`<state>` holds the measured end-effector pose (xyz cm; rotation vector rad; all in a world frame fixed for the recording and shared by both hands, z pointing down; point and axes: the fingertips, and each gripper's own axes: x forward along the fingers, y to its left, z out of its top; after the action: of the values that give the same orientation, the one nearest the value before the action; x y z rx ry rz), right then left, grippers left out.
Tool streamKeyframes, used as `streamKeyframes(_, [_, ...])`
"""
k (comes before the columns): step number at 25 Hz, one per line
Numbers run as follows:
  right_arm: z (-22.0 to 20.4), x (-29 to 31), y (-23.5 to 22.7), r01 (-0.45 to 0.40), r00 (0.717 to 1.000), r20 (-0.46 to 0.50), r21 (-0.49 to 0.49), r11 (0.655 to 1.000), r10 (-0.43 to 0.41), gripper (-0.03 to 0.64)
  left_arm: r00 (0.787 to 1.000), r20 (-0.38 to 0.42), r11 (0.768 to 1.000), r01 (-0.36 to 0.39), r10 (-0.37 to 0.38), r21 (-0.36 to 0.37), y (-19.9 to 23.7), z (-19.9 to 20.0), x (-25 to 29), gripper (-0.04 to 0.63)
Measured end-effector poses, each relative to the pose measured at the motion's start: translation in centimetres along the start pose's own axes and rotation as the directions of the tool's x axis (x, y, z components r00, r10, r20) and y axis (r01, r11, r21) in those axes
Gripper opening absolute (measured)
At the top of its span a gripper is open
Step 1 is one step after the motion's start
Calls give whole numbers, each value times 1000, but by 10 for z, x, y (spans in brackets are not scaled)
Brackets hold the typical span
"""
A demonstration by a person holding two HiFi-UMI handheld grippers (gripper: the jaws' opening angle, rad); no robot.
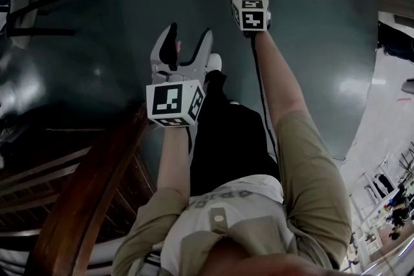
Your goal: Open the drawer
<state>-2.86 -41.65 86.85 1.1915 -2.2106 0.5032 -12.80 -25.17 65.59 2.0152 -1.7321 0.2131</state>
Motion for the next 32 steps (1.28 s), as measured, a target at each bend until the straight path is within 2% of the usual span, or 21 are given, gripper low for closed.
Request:
streamKeyframes(5, [-2,21,4,-7,1000,-21,-43,999,6,264,1000,-19,1000,3,-3,-9,6,-17,7,318])
streamKeyframes(9, [-10,37,2,8,1000,-26,-12,1000,-9,243,1000,-27,1000,5,-6,-15,10,-29,10,318])
streamKeyframes(12, [-18,47,0,13,1000,-26,-34,999,-14,230,999,-32,1000,6,-6,-21,14,-38,13,318])
streamKeyframes(20, [-25,72,-8,37,999,0,-15,999,-37,215,998,-52,999,-22,20,-32,34,-58,20,318])
streamKeyframes(24, [-23,74,-16,49,999,23,8,999,-50,164,998,-51,999,-28,26,-35,38,-62,24,318])
streamKeyframes(29, [-23,79,-9,15,1000,22,-16,1000,-15,114,998,-55,999,-24,22,-37,40,-63,30,318])
streamKeyframes(32, [-22,78,-10,4,1000,26,-6,1000,-4,109,998,-59,999,-22,20,-38,38,-60,34,318])
